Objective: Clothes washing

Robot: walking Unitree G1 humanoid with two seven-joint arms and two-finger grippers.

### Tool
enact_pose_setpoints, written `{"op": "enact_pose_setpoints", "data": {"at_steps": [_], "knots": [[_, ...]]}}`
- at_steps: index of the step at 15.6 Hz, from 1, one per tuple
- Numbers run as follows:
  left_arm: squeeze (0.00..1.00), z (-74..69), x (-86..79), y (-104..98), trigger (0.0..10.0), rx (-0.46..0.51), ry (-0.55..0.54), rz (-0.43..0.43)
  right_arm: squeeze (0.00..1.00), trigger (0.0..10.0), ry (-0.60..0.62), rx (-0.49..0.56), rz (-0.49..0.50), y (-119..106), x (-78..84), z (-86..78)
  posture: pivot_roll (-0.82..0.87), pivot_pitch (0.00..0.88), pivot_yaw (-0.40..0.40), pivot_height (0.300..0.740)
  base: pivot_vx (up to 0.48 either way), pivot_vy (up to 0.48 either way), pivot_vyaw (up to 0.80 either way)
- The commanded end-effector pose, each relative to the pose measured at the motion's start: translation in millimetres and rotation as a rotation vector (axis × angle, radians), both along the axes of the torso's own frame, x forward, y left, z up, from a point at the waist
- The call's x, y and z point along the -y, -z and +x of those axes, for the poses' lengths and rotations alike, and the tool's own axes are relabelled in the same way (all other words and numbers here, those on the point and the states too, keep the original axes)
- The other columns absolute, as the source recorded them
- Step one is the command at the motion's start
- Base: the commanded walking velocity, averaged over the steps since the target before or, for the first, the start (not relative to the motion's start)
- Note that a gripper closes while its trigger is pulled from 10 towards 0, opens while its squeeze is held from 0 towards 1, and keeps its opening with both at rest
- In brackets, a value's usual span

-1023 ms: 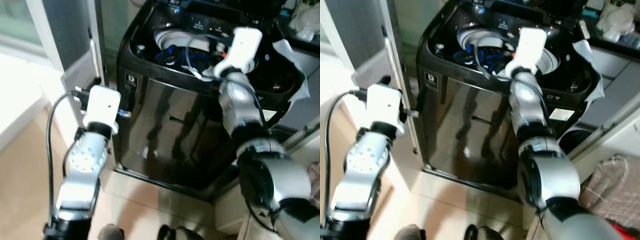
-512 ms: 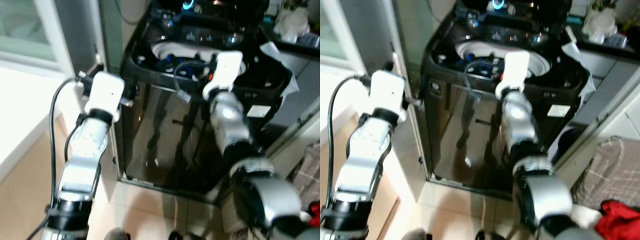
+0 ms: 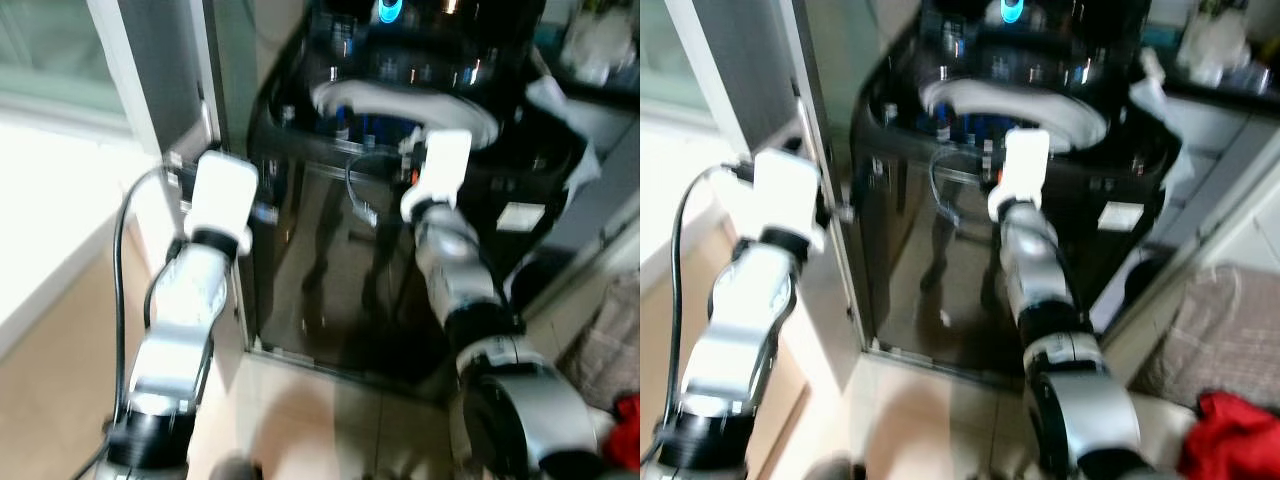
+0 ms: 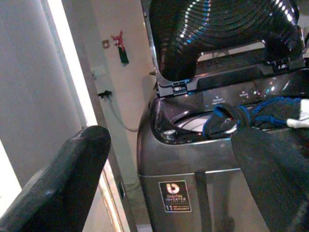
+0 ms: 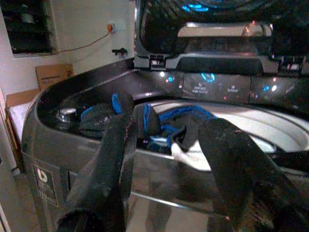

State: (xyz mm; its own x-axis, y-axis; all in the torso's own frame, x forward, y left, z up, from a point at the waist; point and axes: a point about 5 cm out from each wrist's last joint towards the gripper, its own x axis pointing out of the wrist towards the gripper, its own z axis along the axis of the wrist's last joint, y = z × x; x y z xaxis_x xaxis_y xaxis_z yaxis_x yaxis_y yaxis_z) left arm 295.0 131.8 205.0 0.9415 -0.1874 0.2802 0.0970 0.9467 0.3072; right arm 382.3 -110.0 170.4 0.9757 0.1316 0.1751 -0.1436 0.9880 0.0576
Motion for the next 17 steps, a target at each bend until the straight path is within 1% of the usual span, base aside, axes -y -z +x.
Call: {"op": "enact_pose_setpoints", "data": {"at_steps": [1, 3, 4, 6, 9, 11, 14, 16, 17], "knots": [[0.00, 3.0, -1.5, -3, 10.0, -0.002, 0.000, 0.002, 0.00, 10.0, -0.004, 0.000, 0.012, -8, -1.6, 3.9, 0.06, 0.024, -0.057, 0.740, 0.000, 0.000, 0.00], [0.00, 2.3, -5.6, -3, 10.0, -0.005, -0.006, 0.017, 0.00, 10.0, -0.002, -0.013, 0.020, -7, -3.1, 5.4, 0.08, 0.020, -0.050, 0.740, 0.000, 0.000, 0.00], [0.00, 2.5, -6.1, -3, 10.0, -0.005, -0.005, 0.020, 0.00, 10.0, -0.007, -0.033, 0.040, -6, -4.4, 6.8, 0.08, 0.015, -0.050, 0.740, 0.000, 0.000, 0.00], [0.00, 3.4, -6.7, -2, 10.0, -0.006, -0.012, 0.025, 0.00, 10.0, -0.003, -0.027, 0.018, -8, -4.1, 7.5, 0.08, 0.006, -0.051, 0.740, 0.000, 0.000, 0.00], [0.00, 7.5, -7.0, 2, 10.0, -0.019, -0.014, -0.017, 0.00, 10.0, 0.004, 0.016, -0.003, -13, 0.1, 7.0, 0.06, 0.000, -0.052, 0.740, 0.000, 0.000, 0.00], [0.00, 10.7, -4.4, 2, 10.0, -0.013, -0.007, -0.036, 0.00, 10.0, 0.014, 0.030, 0.004, -16, 2.3, 7.5, 0.04, 0.000, -0.046, 0.740, 0.000, 0.000, 0.00], [0.00, 12.4, 0.7, -1, 10.0, -0.001, 0.018, -0.036, 0.00, 10.0, 0.012, 0.055, -0.004, -21, 1.5, 7.1, 0.02, 0.000, -0.041, 0.740, 0.000, 0.000, 0.00], [0.00, 14.7, 3.7, -1, 10.0, 0.004, 0.029, -0.030, 0.00, 10.0, 0.008, 0.059, -0.007, -22, -1.0, 7.8, 0.02, 0.000, -0.034, 0.740, 0.000, 0.000, 0.00], [0.00, 15.0, 4.7, -2, 10.0, 0.013, 0.031, -0.027, 0.00, 10.0, 0.005, 0.084, -0.014, -27, -3.6, 8.5, 0.02, 0.000, -0.034, 0.740, 0.000, 0.000, 0.00]]}}
